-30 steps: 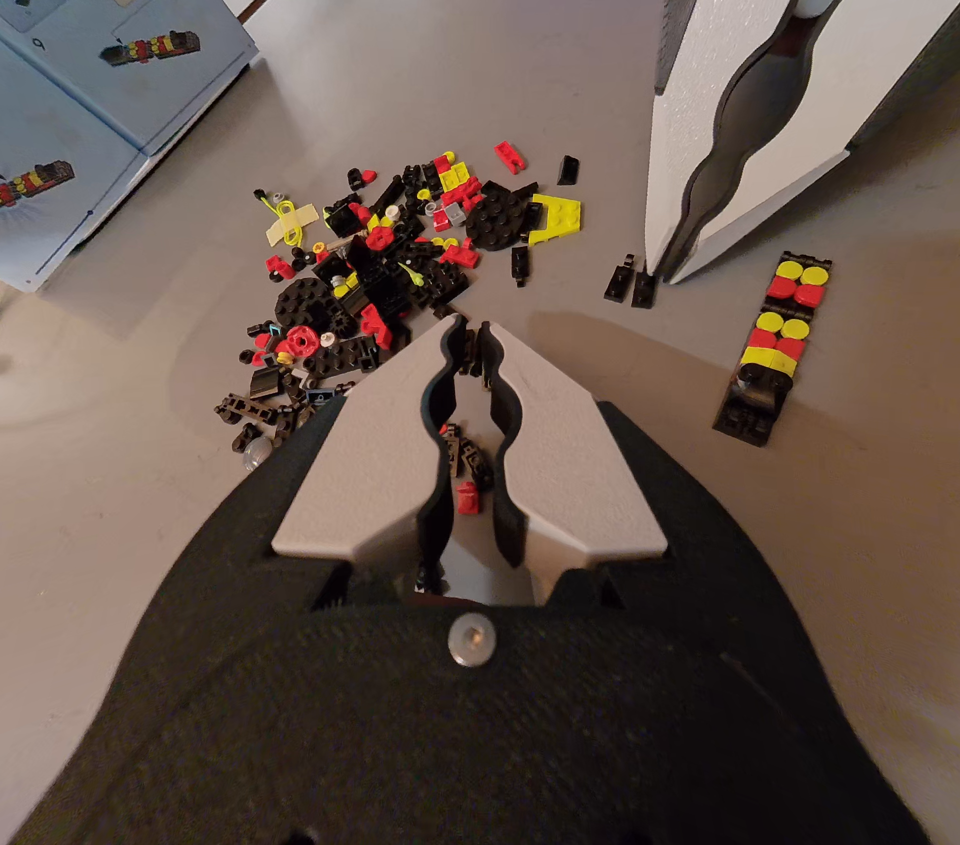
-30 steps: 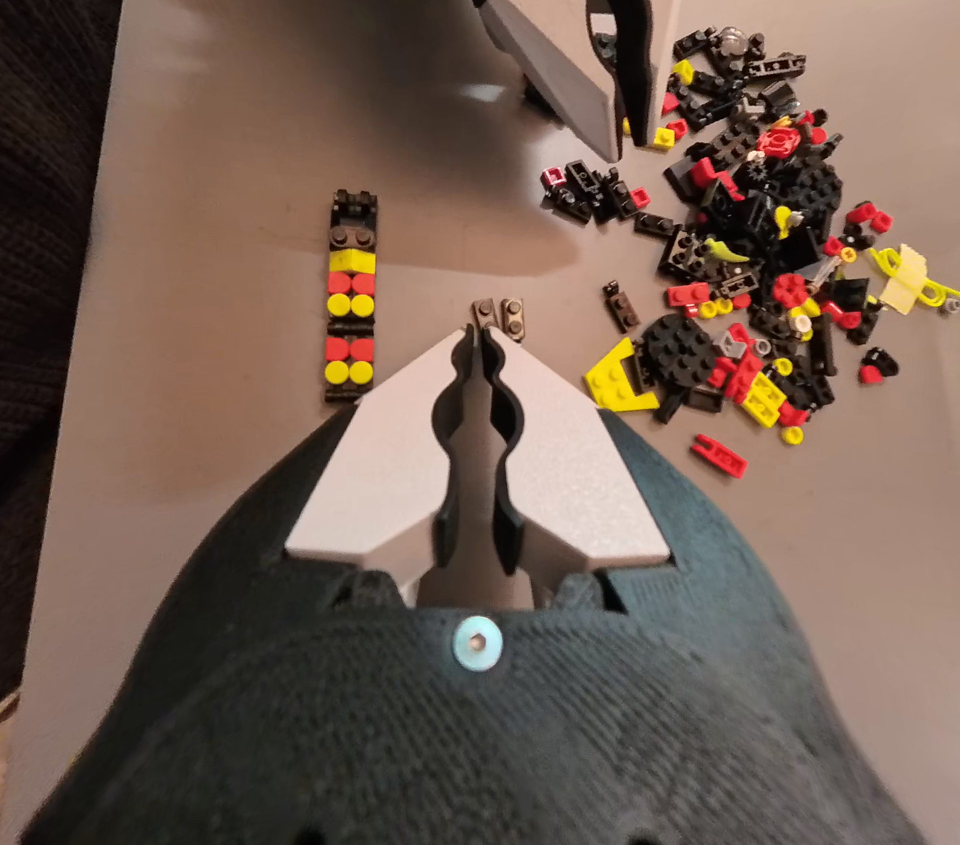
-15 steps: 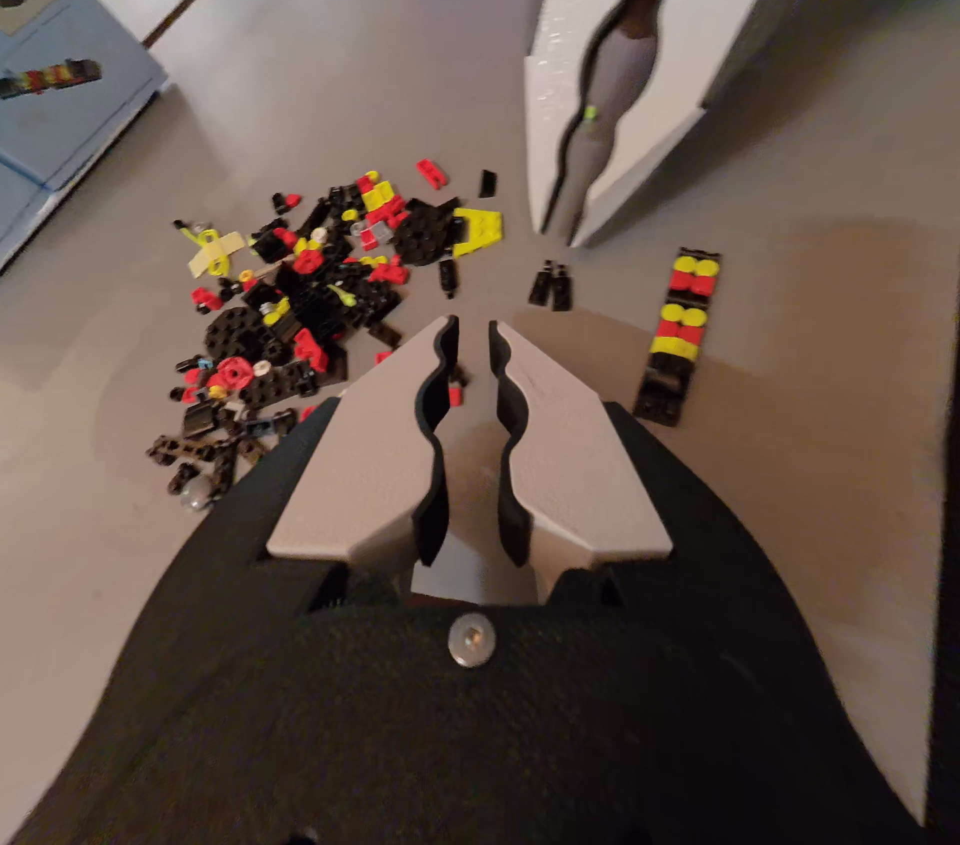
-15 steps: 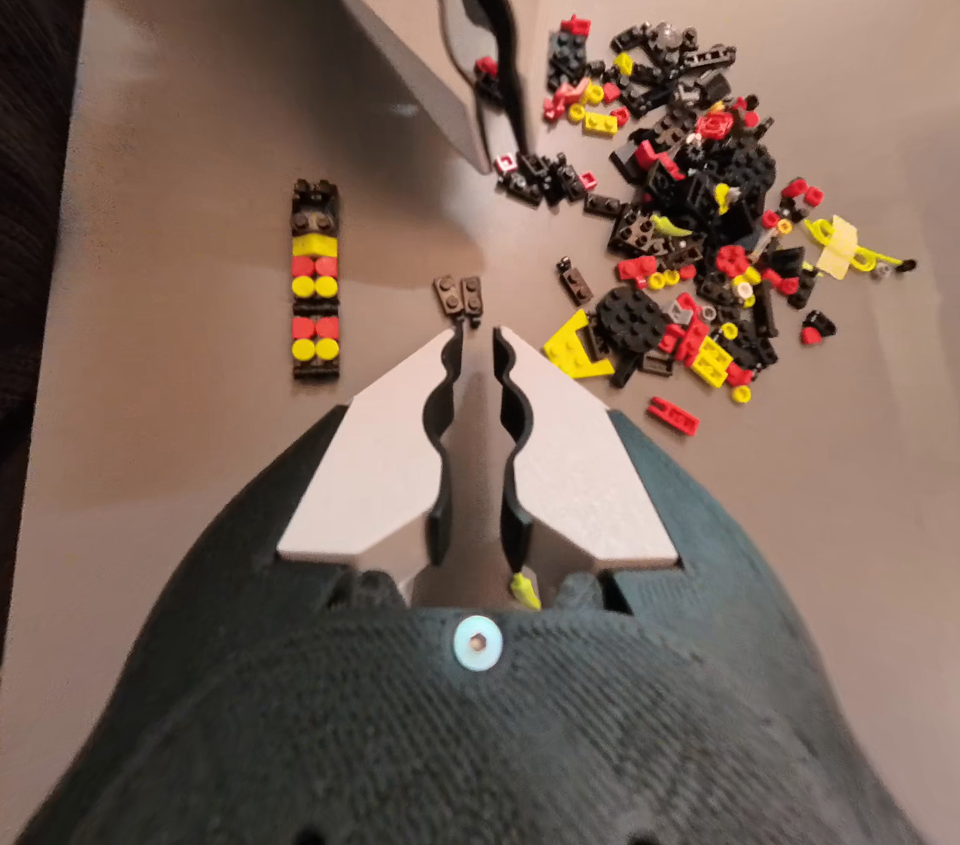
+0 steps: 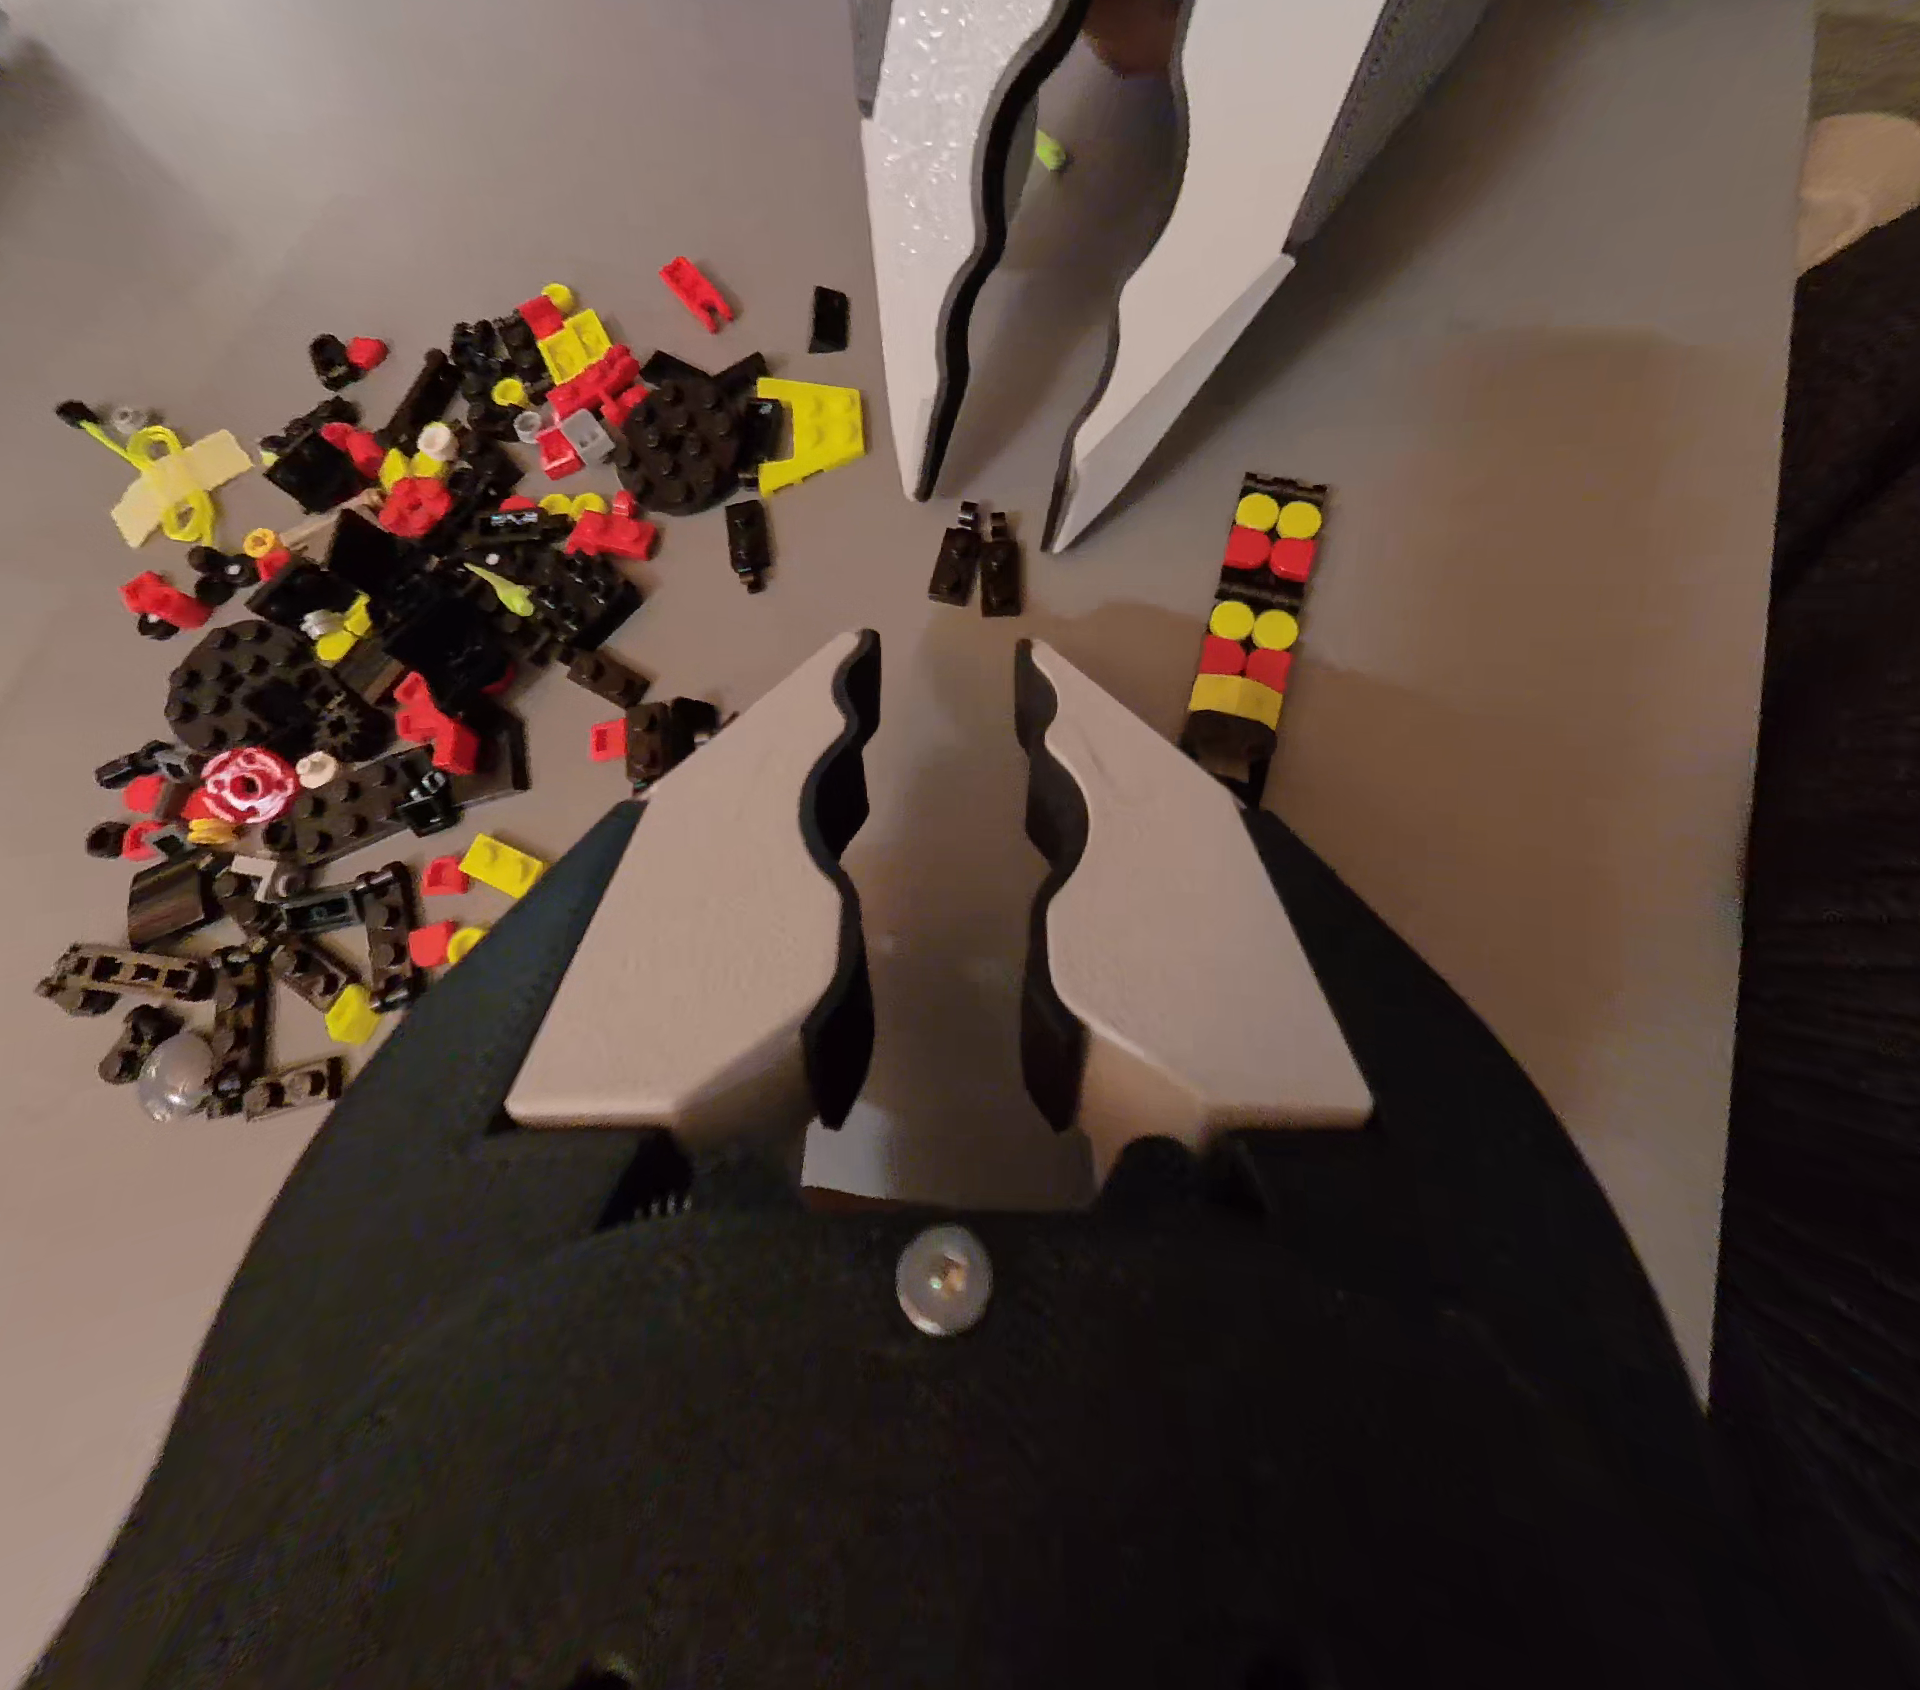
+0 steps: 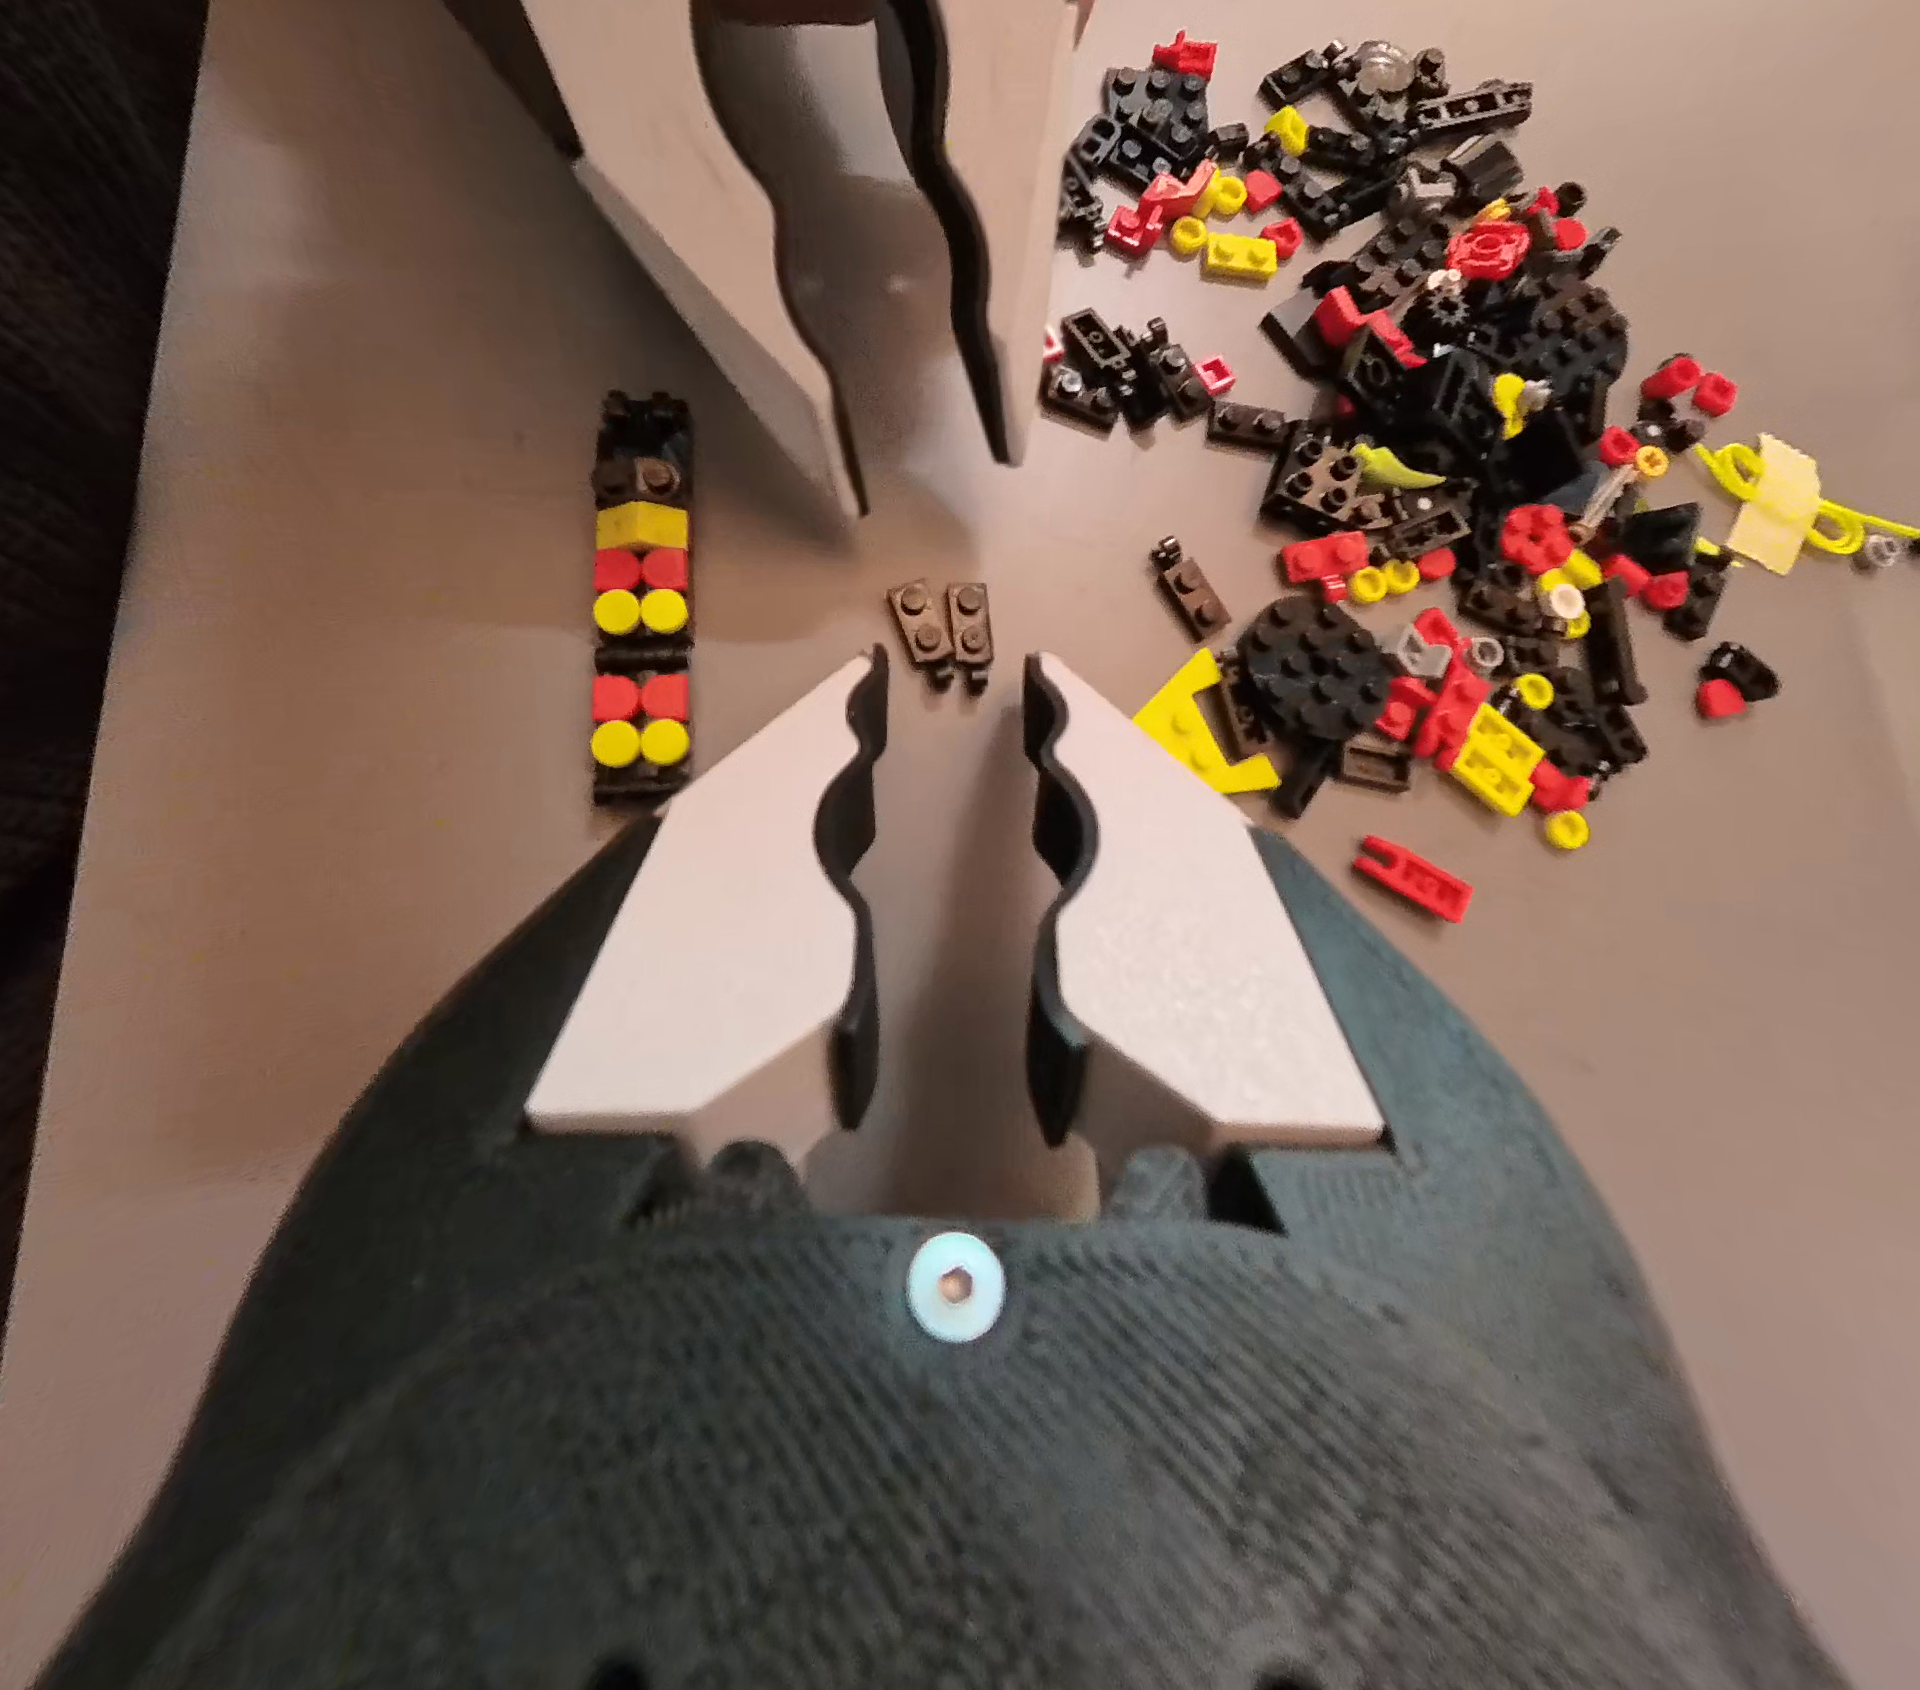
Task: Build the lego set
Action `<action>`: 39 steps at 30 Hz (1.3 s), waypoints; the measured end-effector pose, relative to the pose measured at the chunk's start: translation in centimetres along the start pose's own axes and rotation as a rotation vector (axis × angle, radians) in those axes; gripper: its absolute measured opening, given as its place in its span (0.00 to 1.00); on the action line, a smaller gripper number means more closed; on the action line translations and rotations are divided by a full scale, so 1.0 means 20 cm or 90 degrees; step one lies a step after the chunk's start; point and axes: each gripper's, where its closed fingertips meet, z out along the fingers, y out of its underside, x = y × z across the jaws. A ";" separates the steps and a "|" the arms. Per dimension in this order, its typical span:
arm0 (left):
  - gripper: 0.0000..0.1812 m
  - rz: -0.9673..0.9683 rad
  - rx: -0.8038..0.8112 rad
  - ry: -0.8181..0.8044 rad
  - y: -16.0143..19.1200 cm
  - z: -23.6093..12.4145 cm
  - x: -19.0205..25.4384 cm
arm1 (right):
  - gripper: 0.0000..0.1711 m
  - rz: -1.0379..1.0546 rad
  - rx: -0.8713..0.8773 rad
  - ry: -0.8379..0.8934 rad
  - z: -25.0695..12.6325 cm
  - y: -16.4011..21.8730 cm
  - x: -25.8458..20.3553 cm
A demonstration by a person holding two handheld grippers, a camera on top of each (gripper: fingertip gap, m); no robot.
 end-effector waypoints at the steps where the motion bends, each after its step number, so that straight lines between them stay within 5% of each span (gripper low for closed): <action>1: 0.14 0.009 -0.009 0.002 0.01 0.01 0.01 | 0.15 0.004 0.002 -0.003 0.00 0.00 0.00; 16: 0.14 0.024 -0.044 -0.004 0.01 0.07 0.00 | 0.13 0.016 0.006 -0.016 0.02 0.00 -0.01; 39: 0.00 0.058 -0.050 -0.005 0.02 0.08 0.02 | 0.09 0.007 0.007 -0.016 0.02 -0.01 -0.02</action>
